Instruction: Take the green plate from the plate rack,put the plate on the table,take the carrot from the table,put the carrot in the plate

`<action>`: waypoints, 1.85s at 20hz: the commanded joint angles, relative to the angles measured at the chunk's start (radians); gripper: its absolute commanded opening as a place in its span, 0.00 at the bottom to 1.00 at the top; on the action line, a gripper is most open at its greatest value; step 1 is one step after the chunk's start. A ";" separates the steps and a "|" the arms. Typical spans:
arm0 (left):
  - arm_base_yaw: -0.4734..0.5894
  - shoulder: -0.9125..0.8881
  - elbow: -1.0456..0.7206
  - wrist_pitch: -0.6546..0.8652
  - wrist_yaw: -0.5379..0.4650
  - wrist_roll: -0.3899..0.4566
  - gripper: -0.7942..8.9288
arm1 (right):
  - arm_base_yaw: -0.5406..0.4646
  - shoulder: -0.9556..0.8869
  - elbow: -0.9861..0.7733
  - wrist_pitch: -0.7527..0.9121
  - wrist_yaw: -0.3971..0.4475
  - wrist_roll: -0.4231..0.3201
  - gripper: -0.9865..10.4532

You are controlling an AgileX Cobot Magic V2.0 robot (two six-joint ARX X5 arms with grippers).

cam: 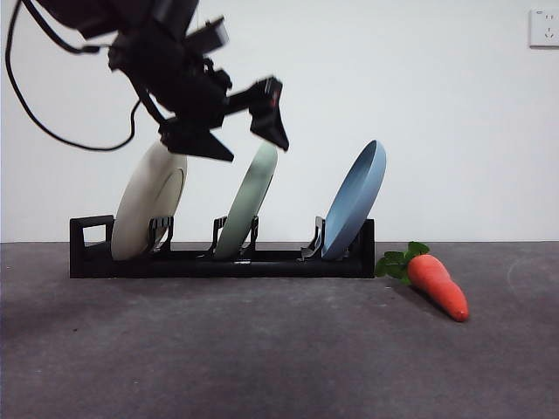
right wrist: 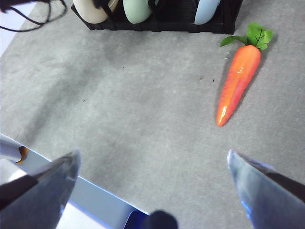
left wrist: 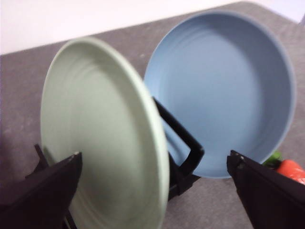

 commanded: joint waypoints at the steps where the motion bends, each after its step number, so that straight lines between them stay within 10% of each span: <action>1: -0.003 0.037 -0.002 0.024 -0.007 0.013 0.69 | 0.002 0.007 0.002 0.005 0.003 -0.006 0.66; 4: -0.005 0.071 -0.002 0.032 -0.006 0.012 0.64 | 0.002 0.020 0.002 0.005 0.003 -0.006 0.66; 11: -0.016 0.082 -0.002 0.034 0.000 0.010 0.12 | 0.002 0.034 0.002 0.005 0.003 -0.006 0.66; 32: -0.013 -0.085 -0.002 0.079 0.079 -0.075 0.07 | 0.002 0.034 0.002 0.005 0.003 -0.006 0.66; 37: -0.048 -0.269 -0.002 -0.110 0.078 -0.002 0.07 | 0.002 0.034 0.002 0.005 0.003 -0.006 0.66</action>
